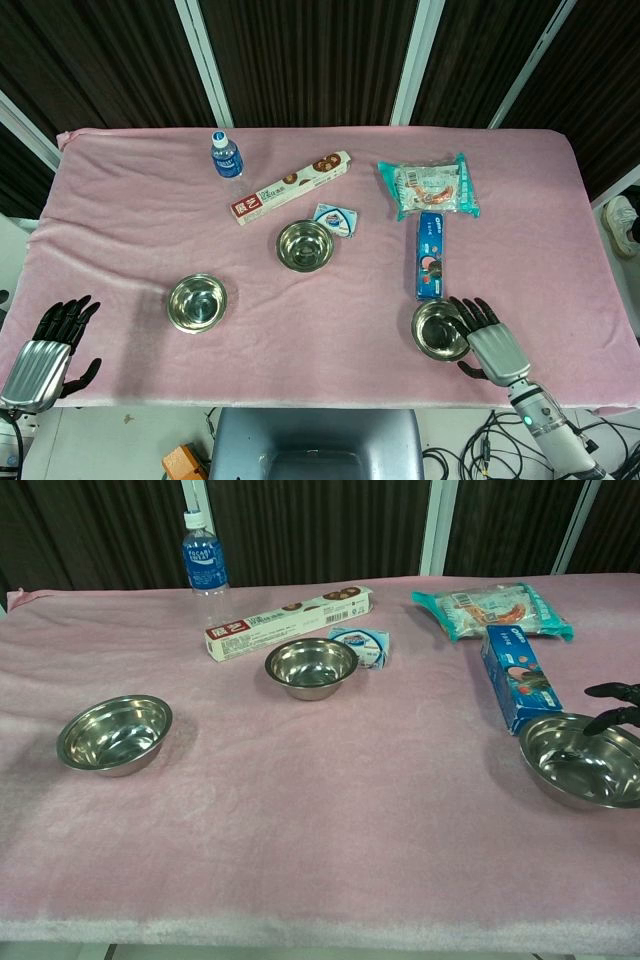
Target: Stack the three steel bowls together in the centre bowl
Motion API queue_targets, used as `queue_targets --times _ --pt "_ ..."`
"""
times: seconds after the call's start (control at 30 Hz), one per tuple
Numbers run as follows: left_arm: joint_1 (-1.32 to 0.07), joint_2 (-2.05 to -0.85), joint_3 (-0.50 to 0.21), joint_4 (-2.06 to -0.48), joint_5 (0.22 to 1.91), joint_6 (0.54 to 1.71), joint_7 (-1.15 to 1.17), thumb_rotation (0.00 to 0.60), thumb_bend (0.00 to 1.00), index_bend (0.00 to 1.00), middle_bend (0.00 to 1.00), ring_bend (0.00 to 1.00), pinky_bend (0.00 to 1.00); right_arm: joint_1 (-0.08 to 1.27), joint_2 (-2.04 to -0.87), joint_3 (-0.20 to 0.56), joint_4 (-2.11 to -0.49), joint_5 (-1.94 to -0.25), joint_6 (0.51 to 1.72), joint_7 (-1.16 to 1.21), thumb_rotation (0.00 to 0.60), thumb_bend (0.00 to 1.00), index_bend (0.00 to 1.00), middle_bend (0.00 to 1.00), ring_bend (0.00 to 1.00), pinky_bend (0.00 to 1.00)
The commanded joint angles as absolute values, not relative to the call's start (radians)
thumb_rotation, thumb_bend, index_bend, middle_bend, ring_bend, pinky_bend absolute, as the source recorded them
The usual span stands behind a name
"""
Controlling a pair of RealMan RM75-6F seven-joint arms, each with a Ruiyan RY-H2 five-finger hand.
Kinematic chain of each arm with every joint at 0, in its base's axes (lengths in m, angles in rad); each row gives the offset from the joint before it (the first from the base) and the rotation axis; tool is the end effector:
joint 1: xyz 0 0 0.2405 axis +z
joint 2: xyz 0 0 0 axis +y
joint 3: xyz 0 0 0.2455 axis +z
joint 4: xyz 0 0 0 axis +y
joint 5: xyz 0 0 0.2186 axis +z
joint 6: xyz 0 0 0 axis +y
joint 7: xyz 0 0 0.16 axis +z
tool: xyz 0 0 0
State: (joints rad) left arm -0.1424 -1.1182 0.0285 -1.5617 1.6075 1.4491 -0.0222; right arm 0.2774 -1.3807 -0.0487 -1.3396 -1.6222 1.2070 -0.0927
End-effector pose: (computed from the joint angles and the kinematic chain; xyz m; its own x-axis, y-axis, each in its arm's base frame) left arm -0.2987 0.1962 0.1282 0.4415 0.0886 0.8929 0.8909 -0.1617 -0.4245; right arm -0.2975 -0.2261 0.0255 0.5670 -0.2456 0.7862 -0.8109 -0.3340 0.4805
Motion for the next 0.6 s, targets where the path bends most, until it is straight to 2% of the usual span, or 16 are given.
queue_targets --times 0.03,0.27,0.4,0.5,0.6 --pt "-0.14 -1.119 0.03 -1.563 1.611 1.454 -0.019 0.6 0.36 0.0 0.0 0.0 0.04 0.28 -1.381 -0.052 -1.339 -1.622 1.201 -0.094 0.6 0.34 0.35 0.0 0.0 0.0" --pt "-0.144 -1.12 0.028 -1.567 1.61 1.446 -0.014 0.6 0.36 0.0 0.0 0.0 0.04 0.29 -1.395 -0.069 -1.31 -1.652 1.207 -0.089 0.6 0.36 0.4 0.0 0.0 0.0" --pt "-0.146 -1.122 0.029 -1.568 1.612 1.444 -0.01 0.6 0.36 0.0 0.0 0.0 0.04 0.296 -1.417 -0.076 -1.273 -1.675 1.221 -0.08 0.6 0.42 0.52 0.0 0.0 0.0" --pt "-0.145 -1.122 0.029 -1.571 1.607 1.441 -0.004 0.6 0.36 0.0 0.0 0.0 0.04 0.302 -1.448 -0.08 -1.226 -1.693 1.228 -0.074 0.6 0.45 0.63 0.05 0.0 0.0" --pt "-0.142 -1.12 0.029 -1.575 1.606 1.444 0.002 0.6 0.36 0.0 0.0 0.0 0.04 0.308 -1.467 -0.083 -1.199 -1.698 1.224 -0.062 0.6 0.48 0.68 0.09 0.0 0.0"
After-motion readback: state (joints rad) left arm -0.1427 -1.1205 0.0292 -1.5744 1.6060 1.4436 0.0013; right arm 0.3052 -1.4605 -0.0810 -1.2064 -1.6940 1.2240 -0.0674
